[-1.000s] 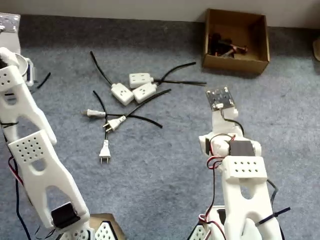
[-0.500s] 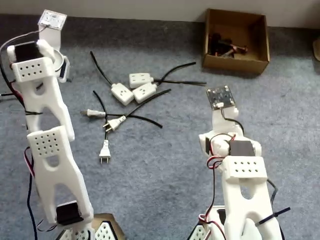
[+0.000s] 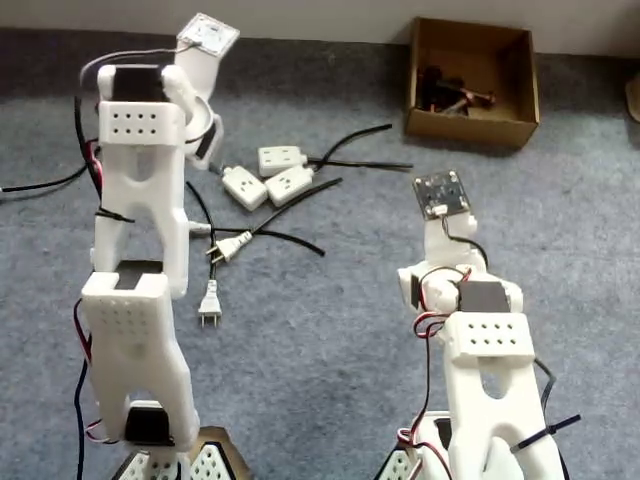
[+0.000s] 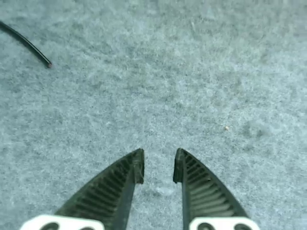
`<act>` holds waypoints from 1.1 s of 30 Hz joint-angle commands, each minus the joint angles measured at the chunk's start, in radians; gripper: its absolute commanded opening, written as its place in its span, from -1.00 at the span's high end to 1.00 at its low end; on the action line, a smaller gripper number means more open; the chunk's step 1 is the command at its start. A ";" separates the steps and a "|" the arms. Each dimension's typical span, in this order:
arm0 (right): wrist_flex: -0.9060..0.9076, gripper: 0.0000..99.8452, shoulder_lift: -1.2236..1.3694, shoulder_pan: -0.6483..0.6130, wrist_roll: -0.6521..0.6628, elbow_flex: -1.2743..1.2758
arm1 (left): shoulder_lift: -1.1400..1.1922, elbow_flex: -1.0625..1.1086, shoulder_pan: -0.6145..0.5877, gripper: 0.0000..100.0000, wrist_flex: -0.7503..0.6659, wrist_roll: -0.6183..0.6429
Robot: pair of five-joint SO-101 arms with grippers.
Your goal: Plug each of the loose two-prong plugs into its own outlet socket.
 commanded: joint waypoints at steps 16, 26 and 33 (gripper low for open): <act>-0.074 0.78 -0.035 0.008 0.015 0.042 | 0.127 0.005 0.116 0.63 -0.074 -0.434; -0.074 0.78 -0.035 0.008 0.015 0.042 | 0.150 0.005 0.022 0.63 -0.175 -0.453; -0.076 0.78 -0.028 0.008 0.040 0.042 | 0.151 0.012 0.041 0.52 -0.215 -0.285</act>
